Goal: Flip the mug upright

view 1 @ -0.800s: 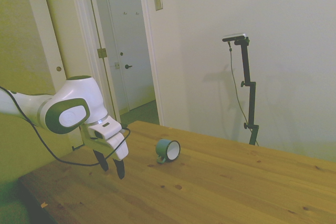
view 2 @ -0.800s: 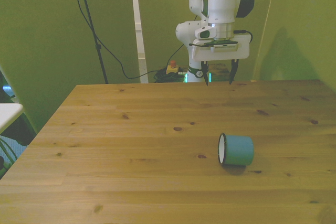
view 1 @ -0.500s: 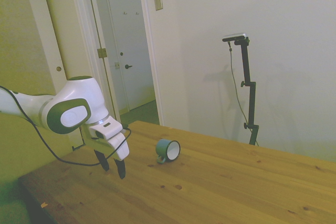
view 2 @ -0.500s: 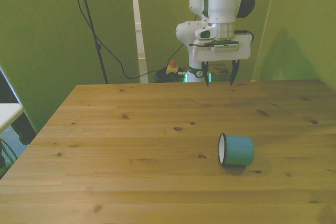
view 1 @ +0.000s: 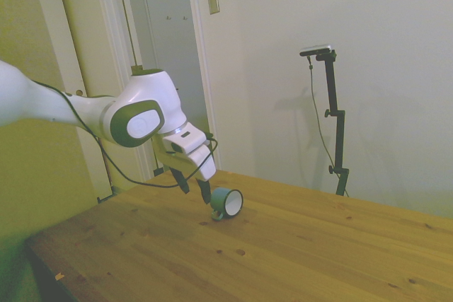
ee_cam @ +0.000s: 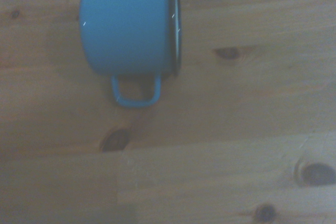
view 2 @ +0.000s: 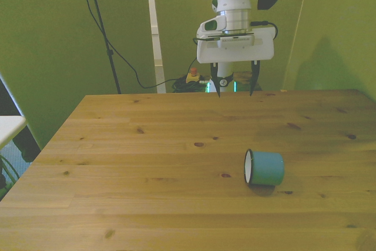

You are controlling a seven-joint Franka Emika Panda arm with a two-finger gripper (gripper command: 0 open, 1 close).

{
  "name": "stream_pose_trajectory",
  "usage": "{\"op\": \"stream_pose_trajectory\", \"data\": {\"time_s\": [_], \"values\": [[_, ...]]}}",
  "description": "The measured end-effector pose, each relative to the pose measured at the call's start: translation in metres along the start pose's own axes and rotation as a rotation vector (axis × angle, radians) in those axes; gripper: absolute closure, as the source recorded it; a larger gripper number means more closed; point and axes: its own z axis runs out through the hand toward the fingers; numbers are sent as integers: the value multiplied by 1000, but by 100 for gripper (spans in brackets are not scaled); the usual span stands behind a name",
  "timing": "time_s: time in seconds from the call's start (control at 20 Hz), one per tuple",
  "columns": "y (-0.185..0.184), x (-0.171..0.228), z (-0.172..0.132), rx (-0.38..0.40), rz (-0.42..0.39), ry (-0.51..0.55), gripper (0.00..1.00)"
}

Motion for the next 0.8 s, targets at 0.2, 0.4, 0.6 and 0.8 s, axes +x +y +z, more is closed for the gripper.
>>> {"op": "stream_pose_trajectory", "data": {"time_s": [0.2, 0.4, 0.6, 0.8], "values": [[-19, 30, 10, 1, 16, 7, 0], [-24, 48, 20, 16, 11, 17, 0], [-30, 83, 34, 46, 25, 28, 0], [-50, 124, 57, 59, 41, 31, 0]]}}
